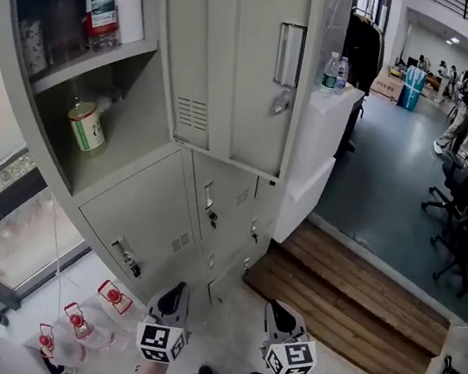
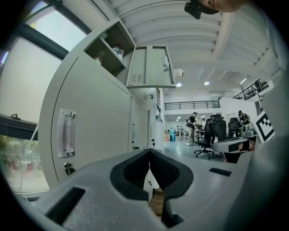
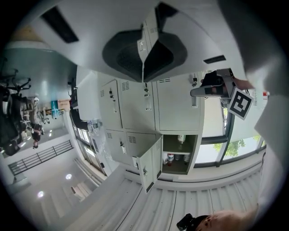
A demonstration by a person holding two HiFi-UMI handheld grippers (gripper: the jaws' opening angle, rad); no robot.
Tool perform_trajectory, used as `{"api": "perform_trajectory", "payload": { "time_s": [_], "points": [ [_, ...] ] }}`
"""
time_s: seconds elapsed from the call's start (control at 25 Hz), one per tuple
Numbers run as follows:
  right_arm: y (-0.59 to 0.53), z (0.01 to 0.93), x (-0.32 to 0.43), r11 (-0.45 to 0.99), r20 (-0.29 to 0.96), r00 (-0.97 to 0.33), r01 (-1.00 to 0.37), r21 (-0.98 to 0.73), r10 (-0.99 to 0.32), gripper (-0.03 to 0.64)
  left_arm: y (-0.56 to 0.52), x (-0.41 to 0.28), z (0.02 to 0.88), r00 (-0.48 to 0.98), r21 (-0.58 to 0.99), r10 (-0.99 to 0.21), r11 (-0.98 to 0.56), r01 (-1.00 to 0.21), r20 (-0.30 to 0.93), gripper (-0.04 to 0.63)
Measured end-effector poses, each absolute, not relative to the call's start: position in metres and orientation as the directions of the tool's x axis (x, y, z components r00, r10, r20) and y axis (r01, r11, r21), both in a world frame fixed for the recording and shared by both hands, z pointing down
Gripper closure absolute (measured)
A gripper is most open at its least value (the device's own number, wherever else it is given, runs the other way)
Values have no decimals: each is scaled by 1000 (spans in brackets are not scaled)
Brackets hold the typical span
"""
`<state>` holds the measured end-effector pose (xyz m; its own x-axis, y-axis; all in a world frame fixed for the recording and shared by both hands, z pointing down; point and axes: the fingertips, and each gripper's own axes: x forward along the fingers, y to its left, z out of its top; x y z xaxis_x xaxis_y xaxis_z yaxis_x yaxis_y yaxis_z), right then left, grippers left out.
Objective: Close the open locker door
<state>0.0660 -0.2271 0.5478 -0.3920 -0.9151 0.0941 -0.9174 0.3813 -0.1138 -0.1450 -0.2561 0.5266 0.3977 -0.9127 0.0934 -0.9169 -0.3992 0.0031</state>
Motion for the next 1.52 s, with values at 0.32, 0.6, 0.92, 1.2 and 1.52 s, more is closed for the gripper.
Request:
{"api": "perform_trajectory", "payload": {
  "time_s": [0.32, 0.6, 0.92, 1.2, 1.52],
  "points": [
    [-272, 536, 71, 479, 86, -486, -873, -91, -870, 600, -277, -128, 520, 333, 35, -940, -331, -943, 75, 586],
    [-296, 526, 75, 530, 53, -534, -844, -83, -844, 600, -283, -121, 519, 276, 27, -959, -274, -961, 72, 586],
    [-306, 514, 83, 535, 20, -537, -842, -78, -843, 598, -285, -117, 518, 265, 14, -961, -264, -964, 79, 586],
    [-319, 493, 83, 535, -14, -535, -843, -53, -845, 505, -285, -115, 519, 275, 8, -958, -275, -961, 86, 586],
    [-339, 432, 78, 595, -138, -584, -801, -63, -800, 412, -282, -122, 523, 264, 15, -960, -263, -965, 96, 586]
  ]
}}
